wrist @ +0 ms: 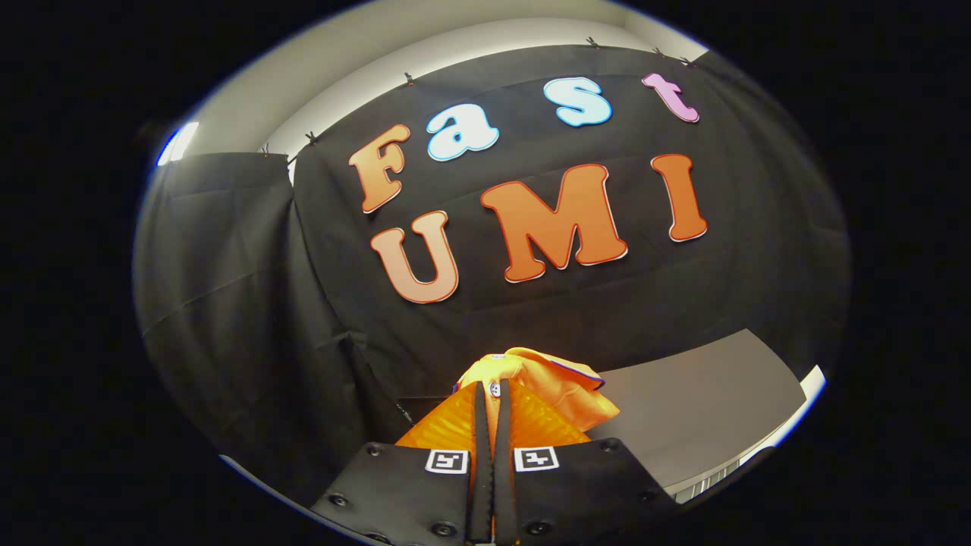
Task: Put the clothes into the washing machine and then close the washing machine lid.
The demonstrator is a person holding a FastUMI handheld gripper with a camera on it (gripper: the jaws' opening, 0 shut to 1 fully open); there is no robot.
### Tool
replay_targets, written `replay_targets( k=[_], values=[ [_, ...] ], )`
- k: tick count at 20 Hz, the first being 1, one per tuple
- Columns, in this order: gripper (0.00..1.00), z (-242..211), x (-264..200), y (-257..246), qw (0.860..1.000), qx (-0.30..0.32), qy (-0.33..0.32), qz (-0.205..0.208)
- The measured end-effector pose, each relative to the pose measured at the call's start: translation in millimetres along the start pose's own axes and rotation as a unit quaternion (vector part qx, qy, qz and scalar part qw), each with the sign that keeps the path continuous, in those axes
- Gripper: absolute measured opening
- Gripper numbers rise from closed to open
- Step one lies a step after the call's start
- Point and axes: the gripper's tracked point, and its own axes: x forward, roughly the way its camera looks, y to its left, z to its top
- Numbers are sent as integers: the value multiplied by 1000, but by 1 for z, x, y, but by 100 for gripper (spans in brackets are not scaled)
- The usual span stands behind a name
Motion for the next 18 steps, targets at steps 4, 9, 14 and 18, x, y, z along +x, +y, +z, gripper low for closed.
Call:
replay_targets(
  k=[4, 9, 14, 18],
  values=[
    [9, -27, 22, 39, 999, 8, 19, 34],
    [9, -80, 75, 68, 995, 38, 59, 67],
    [9, -143, 136, 65, 991, 35, 107, 73],
    [9, -204, 176, 49, 986, 26, 148, 68]
  ],
)
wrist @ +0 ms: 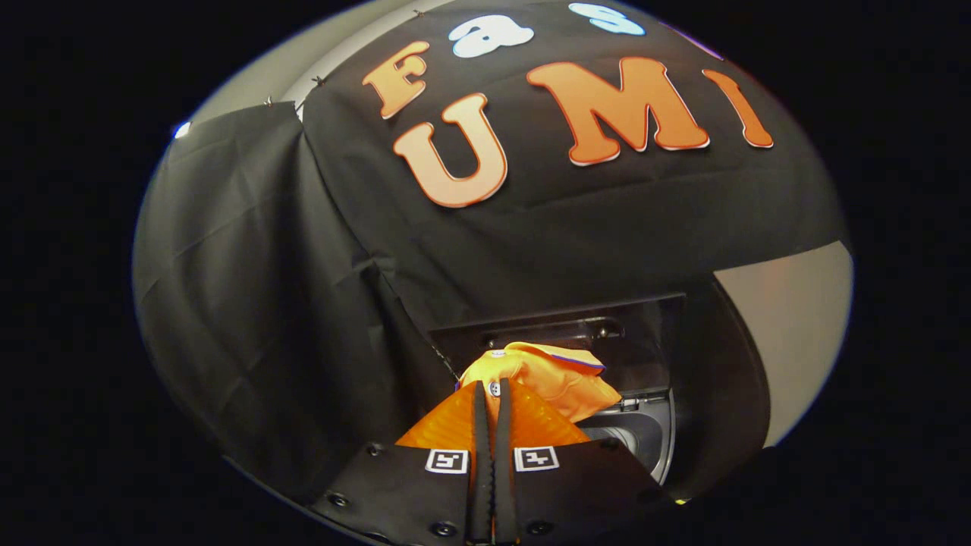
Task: Put the clothes into the washing machine and then close the washing machine lid.
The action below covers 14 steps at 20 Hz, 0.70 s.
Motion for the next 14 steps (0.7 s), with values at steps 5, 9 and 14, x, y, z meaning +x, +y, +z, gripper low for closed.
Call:
replay_targets(
  k=[5, 9, 14],
  values=[
    [9, -46, 61, -33, 999, -4, 43, -17],
    [9, -87, 97, -55, 997, 5, 70, -24],
    [9, -139, 131, -69, 993, 18, 109, -32]
  ],
)
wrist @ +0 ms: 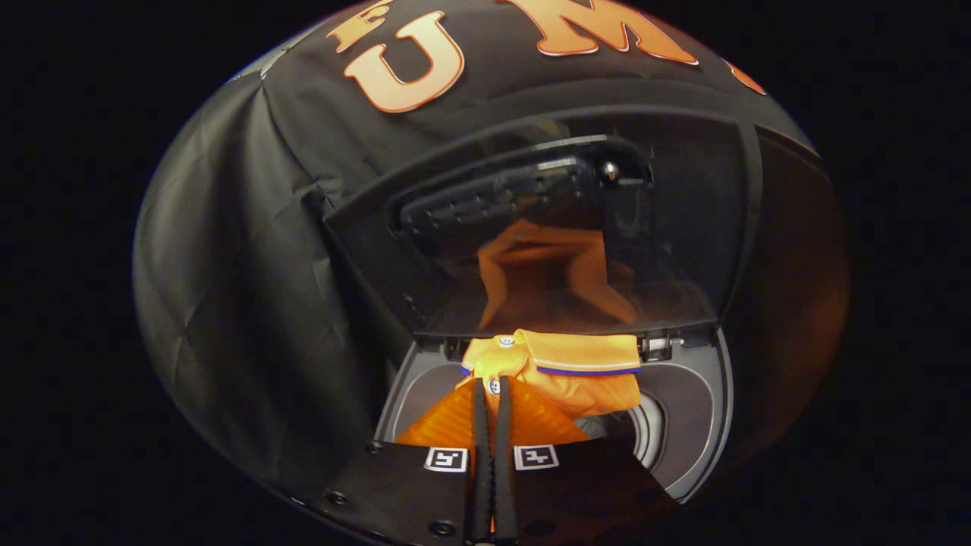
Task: Put the clothes into the washing machine and then close the washing machine lid.
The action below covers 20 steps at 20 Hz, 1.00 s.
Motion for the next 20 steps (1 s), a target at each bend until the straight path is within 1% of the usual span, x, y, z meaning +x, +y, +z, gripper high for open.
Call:
replay_targets(
  k=[9, 15, 18, 20],
  values=[
    [9, -57, 36, -12, 999, 16, 51, -8],
    [9, -88, 55, -36, 995, 22, 92, -38],
    [9, -98, 61, -43, 993, 26, 106, -48],
    [9, -102, 65, -49, 991, 23, 116, -63]
  ],
)
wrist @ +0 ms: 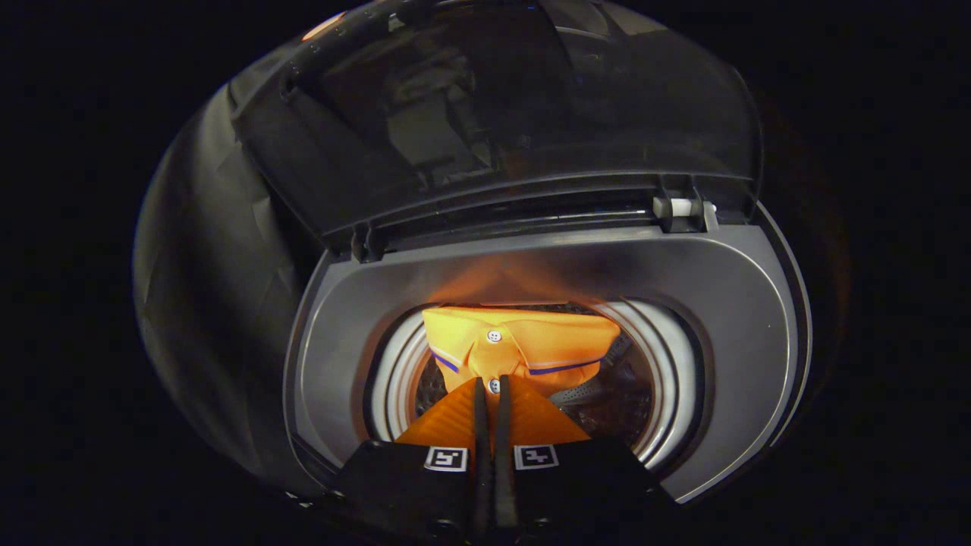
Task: Put the clothes into the washing machine and then close the washing machine lid.
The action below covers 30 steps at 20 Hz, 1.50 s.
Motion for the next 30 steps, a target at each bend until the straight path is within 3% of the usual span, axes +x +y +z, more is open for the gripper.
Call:
replay_targets(
  k=[6, 12, 19, 27, 30],
  values=[
    [11, -3, 8, -11, 1000, 4, 11, -28],
    [30, 5, 2, -15, 999, 4, 1, -36],
    [94, 5, -11, -11, 999, 0, -5, -34],
    [99, 8, -45, -7, 999, -2, -18, -42],
    [99, 28, -73, 2, 998, -12, -50, -42]
  ],
)
